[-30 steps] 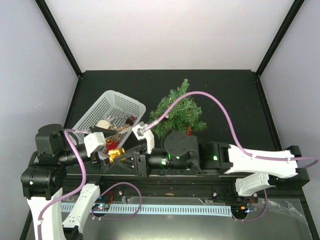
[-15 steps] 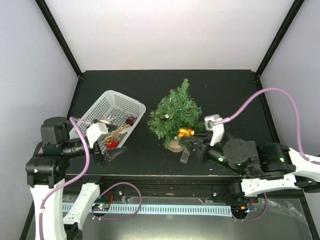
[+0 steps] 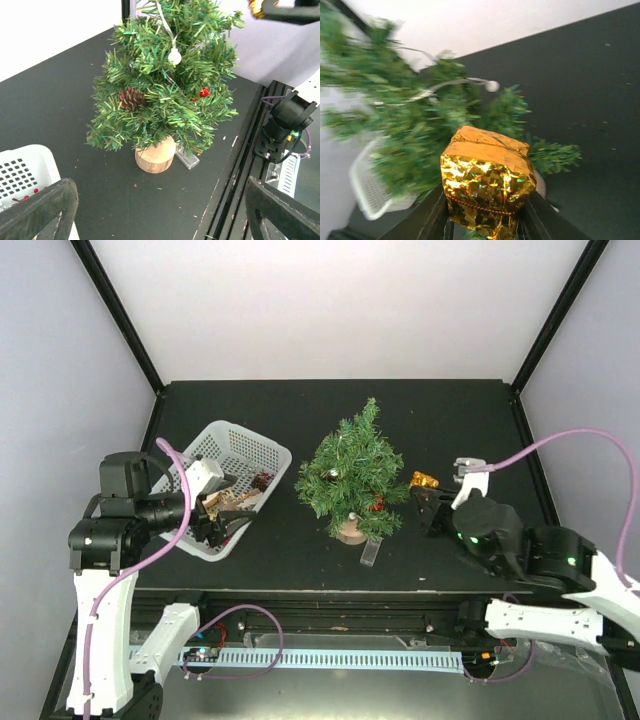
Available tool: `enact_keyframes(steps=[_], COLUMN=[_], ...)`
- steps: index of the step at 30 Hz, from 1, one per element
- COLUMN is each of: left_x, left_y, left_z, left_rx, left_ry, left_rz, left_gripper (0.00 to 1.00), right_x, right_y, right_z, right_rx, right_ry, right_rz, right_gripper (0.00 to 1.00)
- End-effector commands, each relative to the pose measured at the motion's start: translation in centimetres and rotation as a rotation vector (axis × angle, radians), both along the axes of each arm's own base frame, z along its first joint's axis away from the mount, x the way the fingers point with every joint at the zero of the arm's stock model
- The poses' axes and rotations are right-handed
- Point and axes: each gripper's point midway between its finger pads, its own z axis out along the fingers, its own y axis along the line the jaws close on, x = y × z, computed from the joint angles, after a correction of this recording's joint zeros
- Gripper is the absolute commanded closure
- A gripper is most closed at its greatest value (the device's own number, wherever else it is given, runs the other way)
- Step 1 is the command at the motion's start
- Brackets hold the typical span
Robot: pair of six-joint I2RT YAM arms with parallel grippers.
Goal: Decorate the small christmas tree
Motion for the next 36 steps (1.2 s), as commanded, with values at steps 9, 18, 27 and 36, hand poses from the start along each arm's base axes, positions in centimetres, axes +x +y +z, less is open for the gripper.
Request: enact_keyframes(steps=[9, 18, 27, 36], left_x=[1.4, 1.3, 1.1, 0.8], left_y=[0.3, 0.2, 0.2, 0.3], left_z=[-0.2, -0.8, -1.4, -1.7], left_rx=[0.005, 0.004, 0.005, 0.012], left_ry=[0.005, 0.002, 0.011, 0.002], left_rz=[0.023, 0.014, 0.013, 0.019], left_gripper=[0.08, 0.08, 0.08, 0.08], right_x=[5.4, 5.3, 5.4, 6.6], right_y=[3.2, 5.6, 5.9, 6.0], right_z=[-2.3, -2.9, -5.3, -7.4], right_rx=[0.093, 0.103, 0.081, 0.035], right_ry=[0.051, 0.083, 0.131, 0.157], right_rz=[0.128, 0.224, 0.229, 0.204], right_gripper=[0.69, 0.7, 0.7, 0.7])
